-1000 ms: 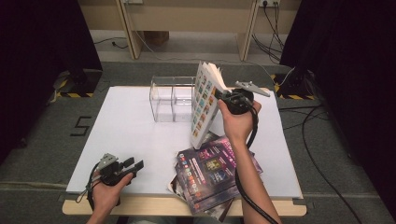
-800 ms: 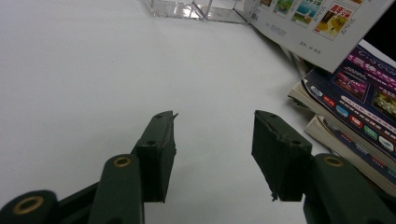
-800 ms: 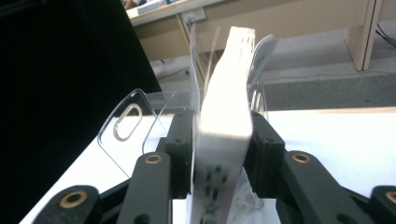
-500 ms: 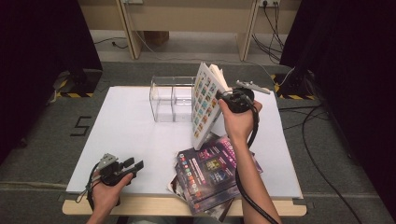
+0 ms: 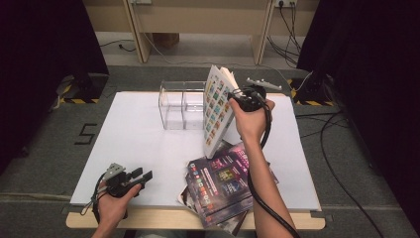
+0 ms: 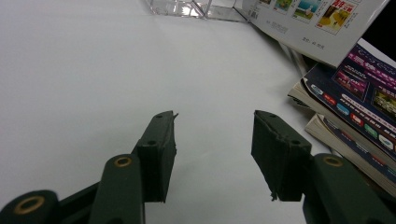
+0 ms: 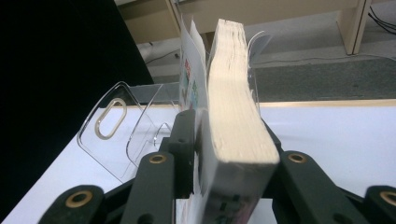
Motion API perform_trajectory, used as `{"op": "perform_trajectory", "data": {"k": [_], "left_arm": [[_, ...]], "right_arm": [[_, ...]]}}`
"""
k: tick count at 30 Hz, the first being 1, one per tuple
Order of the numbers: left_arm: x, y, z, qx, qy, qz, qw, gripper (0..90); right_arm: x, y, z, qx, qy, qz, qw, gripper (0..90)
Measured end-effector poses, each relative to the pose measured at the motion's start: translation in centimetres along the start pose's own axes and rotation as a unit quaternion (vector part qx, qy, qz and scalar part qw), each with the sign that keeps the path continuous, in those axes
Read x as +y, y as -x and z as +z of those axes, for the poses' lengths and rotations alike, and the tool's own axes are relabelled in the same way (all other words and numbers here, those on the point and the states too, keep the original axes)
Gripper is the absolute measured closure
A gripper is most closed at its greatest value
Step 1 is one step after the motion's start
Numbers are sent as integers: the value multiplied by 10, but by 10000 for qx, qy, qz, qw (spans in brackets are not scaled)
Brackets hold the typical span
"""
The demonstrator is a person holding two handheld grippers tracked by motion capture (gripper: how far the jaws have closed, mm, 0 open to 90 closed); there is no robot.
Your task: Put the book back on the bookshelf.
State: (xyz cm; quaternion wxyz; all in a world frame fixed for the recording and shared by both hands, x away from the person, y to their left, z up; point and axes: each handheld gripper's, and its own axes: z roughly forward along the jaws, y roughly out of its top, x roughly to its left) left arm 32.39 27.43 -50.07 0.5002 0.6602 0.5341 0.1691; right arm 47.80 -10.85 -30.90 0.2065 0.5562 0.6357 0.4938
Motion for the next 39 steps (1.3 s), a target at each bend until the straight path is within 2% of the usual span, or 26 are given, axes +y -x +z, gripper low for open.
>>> {"op": "perform_trajectory", "data": {"k": [8,10,13,15,17,18,20,22,24,27,32,34,39], "left_arm": [[0,-1,0,-7,1,-27,10000,491],[0,-1,0,-14,-4,-28,10000,492],[0,-1,0,-14,3,-31,10000,493],[0,-1,0,-14,7,-32,10000,495],[0,-1,0,-11,3,-29,10000,496],[0,-1,0,-10,-7,-24,10000,496],[0,-1,0,-10,7,-46,10000,496],[0,-2,-1,-6,26,-59,10000,497],[0,-3,-1,-7,22,-53,10000,497],[0,-2,-1,-16,32,-62,10000,497],[0,-3,-2,-6,36,-59,10000,498],[0,-4,-2,1,38,-63,10000,499],[0,-4,-2,5,42,-66,10000,499]], "right_arm": [[0,-3,1,-98,-25,-178,9998,704],[1,-1,1,11,-8,-38,10000,723],[1,1,2,94,6,27,10000,730],[2,2,2,188,26,11,9998,738],[7,-4,2,211,63,-203,9996,742],[7,-4,2,211,63,-203,9996,742],[13,-16,-1,171,230,-491,9984,744],[15,-18,-1,142,268,-565,9979,744],[20,-25,0,61,433,-682,9967,744],[23,-27,2,-6,487,-705,9963,744],[30,-23,10,-127,597,-609,9963,744],[35,-24,17,-190,659,-681,9953,744],[43,-25,25,-269,844,-646,9940,744]]}}
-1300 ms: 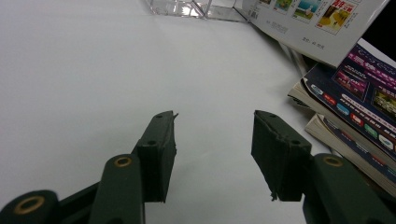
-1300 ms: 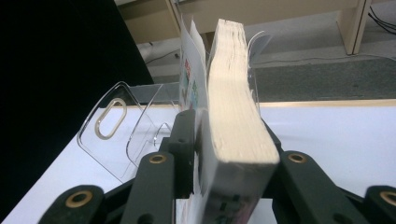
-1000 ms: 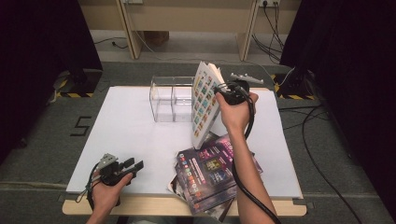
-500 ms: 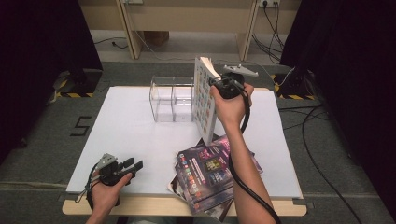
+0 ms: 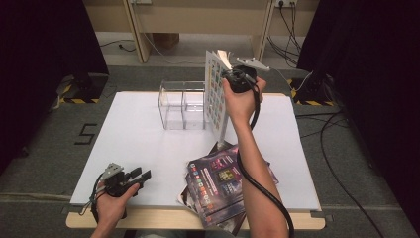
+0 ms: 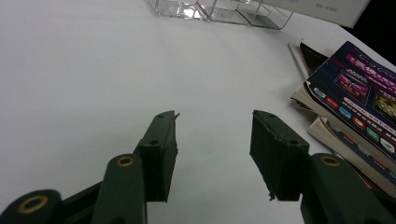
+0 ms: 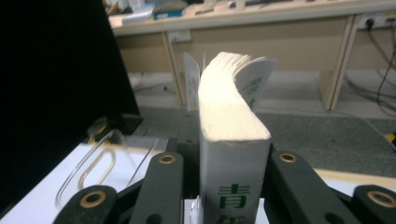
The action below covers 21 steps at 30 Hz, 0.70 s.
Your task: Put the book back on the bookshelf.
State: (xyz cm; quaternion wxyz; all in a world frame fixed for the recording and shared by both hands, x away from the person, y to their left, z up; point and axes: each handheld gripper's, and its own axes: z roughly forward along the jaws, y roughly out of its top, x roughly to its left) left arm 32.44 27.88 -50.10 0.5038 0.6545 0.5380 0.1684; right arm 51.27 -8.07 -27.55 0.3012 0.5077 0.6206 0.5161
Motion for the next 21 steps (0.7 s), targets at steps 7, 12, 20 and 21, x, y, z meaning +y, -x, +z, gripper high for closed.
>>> {"op": "perform_trajectory", "data": {"k": [7,12,20,21], "left_arm": [[0,-1,0,-6,11,-15,10000,499],[0,-2,0,-15,15,-21,10000,499],[-1,1,0,-36,-18,26,10000,499],[-1,1,0,-35,-20,25,10000,498]], "right_arm": [[2,0,21,-156,209,-62,9996,744],[-16,-3,31,-218,182,-208,9994,742],[-31,-3,16,-165,104,-342,9992,734],[-34,-4,11,-143,-10,-439,9989,729]]}}
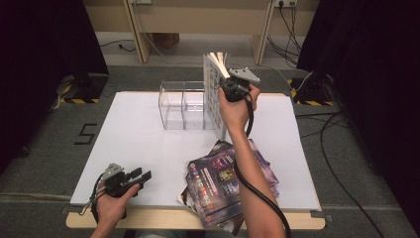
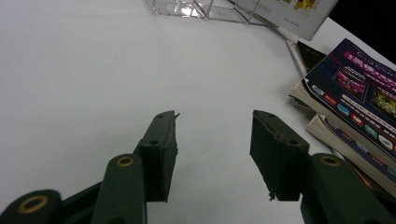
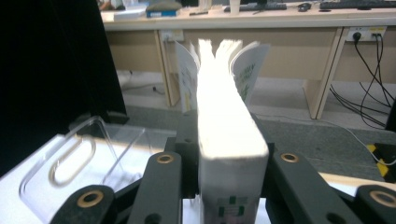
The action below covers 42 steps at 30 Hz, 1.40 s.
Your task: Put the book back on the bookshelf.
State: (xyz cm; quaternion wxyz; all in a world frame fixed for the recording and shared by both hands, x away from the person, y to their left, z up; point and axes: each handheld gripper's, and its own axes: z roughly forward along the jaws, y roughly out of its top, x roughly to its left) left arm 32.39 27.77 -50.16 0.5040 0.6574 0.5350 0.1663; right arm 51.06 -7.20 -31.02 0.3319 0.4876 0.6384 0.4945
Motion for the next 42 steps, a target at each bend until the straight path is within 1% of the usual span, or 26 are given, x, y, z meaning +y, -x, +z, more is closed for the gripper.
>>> {"op": "perform_trajectory", "data": {"k": [1,3,4,5,6,7,8,9,12,13,15,19,20,21,23,24,26,28,29,32,33,36,37,39,40,42], "left_arm": [[0,0,0,0,0,0,10000,498],[0,0,0,2,-5,-6,10000,498],[0,0,0,-2,-6,-7,10000,498],[0,0,0,-2,-6,-7,10000,498],[0,1,0,-3,-14,5,10000,498],[-1,1,0,-5,-17,3,10000,498],[-1,1,0,-7,-14,-1,10000,498],[-1,1,0,-5,-13,3,10000,498],[-1,1,0,-6,-20,6,10000,497],[-1,1,0,-8,-20,5,10000,498],[-1,0,0,-11,-8,-13,10000,497],[-1,0,0,-8,-4,-21,10000,498],[-1,0,0,-12,-10,-17,10000,498],[-1,0,0,-12,-10,-17,10000,498],[-1,0,0,-17,-15,-13,10000,498],[-1,1,0,-16,-26,14,10000,498],[-1,1,0,-18,-20,8,10000,498],[-1,1,0,-18,-14,9,10000,498],[-1,1,0,-21,-13,5,10000,498],[0,0,0,-6,5,-18,10000,499],[0,0,0,-6,5,-18,10000,499],[0,-1,0,5,7,-10,10000,499],[0,-1,0,5,7,-10,10000,499],[0,-2,0,10,7,-20,10000,499],[0,-2,0,8,-9,-14,10000,499],[0,-2,0,10,-1,-18,10000,500]], "right_arm": [[0,0,0,0,0,0,10000,729],[-1,1,-4,75,-218,56,9997,720],[1,3,-8,123,-403,124,9990,707],[1,3,-8,123,-403,124,9990,707],[4,5,-10,123,-537,129,9984,701],[4,5,-10,123,-537,129,9984,701],[5,6,-10,128,-594,150,9980,696],[7,9,-10,181,-643,266,9974,686],[9,10,-9,169,-675,262,9972,670],[9,10,-7,193,-679,301,9970,664],[12,9,-4,134,-741,247,9969,670],[13,9,-1,103,-814,231,9964,689],[14,8,0,32,-879,205,9959,715],[14,8,0,32,-879,205,9959,715],[15,8,0,-72,-947,122,9954,738],[16,8,0,-71,-959,97,9953,740],[16,9,0,-58,-960,103,9953,741],[15,10,1,39,-857,121,9962,744],[15,10,1,39,-857,121,9962,744],[14,11,3,20,-672,181,9976,745],[14,11,3,20,-672,181,9976,745],[15,11,8,-4,-531,212,9984,745],[15,11,8,-4,-531,212,9984,745],[16,10,10,4,-440,213,9988,745],[17,9,12,11,-354,200,9992,745],[18,9,14,18,-349,185,9992,745]]}}
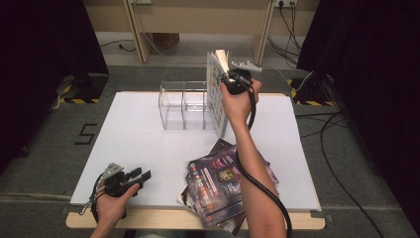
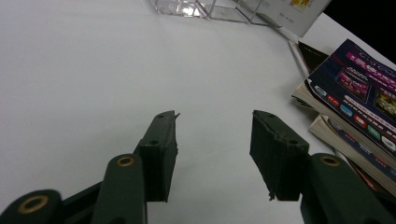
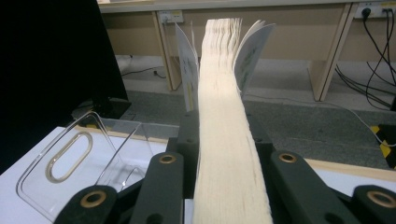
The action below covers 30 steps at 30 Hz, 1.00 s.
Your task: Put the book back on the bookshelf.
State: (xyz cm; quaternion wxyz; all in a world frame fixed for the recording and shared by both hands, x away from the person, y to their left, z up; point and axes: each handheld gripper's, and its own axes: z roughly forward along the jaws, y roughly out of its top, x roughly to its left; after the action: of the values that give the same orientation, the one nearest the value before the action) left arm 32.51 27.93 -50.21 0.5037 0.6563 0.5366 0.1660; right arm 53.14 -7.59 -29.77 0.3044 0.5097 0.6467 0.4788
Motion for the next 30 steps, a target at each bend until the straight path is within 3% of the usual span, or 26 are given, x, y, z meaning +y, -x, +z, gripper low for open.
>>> {"op": "perform_trajectory", "data": {"k": [6,12,18,24,30], "left_arm": [[0,0,0,-13,6,27,10000,500],[0,0,-1,-11,8,32,10000,500],[0,1,0,-16,-12,44,10000,500],[-1,2,0,-38,-38,60,10000,500],[-1,2,0,-36,-36,54,10000,500]], "right_arm": [[-2,0,9,-81,130,-169,9997,745],[-12,0,8,-128,233,-174,9995,740],[-14,2,4,-93,127,-299,9994,711],[-19,4,5,4,-140,-224,9997,661],[-21,6,1,37,-218,-168,9996,642]]}}
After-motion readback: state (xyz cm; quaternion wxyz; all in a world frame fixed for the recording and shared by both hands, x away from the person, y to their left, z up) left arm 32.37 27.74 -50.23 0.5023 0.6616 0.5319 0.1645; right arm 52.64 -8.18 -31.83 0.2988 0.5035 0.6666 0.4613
